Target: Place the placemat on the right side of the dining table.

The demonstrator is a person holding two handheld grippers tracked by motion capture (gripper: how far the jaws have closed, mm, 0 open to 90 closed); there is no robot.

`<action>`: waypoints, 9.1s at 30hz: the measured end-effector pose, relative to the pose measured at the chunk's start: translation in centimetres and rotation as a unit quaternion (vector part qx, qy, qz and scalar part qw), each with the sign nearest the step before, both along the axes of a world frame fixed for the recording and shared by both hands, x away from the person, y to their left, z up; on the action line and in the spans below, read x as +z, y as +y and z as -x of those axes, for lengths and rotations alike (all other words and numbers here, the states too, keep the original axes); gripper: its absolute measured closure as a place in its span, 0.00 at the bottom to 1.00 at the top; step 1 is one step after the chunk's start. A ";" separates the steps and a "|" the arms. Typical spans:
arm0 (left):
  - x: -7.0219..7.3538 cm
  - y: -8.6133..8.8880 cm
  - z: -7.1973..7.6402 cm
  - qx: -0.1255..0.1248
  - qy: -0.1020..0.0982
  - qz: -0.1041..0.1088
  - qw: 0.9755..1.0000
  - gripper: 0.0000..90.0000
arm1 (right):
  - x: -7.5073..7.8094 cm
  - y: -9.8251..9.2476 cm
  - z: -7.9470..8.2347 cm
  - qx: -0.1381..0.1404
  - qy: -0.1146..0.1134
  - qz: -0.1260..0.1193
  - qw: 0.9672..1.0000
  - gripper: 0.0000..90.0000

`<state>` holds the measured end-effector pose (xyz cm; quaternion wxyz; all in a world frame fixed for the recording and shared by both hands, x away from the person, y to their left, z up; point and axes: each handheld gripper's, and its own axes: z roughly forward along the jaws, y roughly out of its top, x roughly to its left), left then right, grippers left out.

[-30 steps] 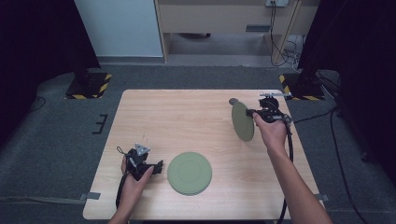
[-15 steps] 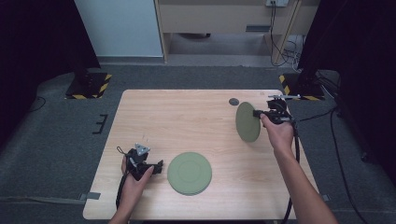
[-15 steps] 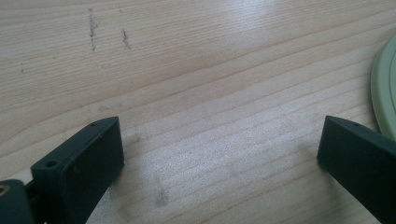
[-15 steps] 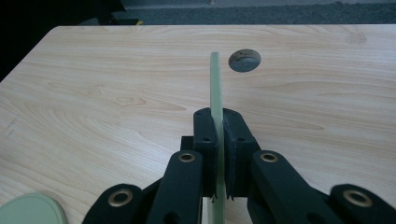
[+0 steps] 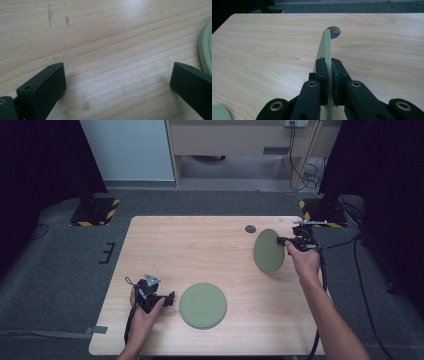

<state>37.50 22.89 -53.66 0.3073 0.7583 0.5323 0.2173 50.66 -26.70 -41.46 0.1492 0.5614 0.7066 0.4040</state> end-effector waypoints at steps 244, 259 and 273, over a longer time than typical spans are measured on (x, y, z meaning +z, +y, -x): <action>0.0 0.0 0.0 -0.004 0.000 0.000 1.000 0.00 | -8.3 5.4 7.7 0.087 -0.062 0.086 0.990 0.10; 0.0 0.0 0.0 -0.004 -0.001 -0.001 1.000 0.00 | -9.6 7.1 8.4 0.107 -0.046 0.096 0.989 0.10; 0.0 0.0 0.0 -0.005 -0.001 0.000 1.000 0.00 | -10.6 10.2 8.5 0.116 -0.034 0.072 0.990 0.09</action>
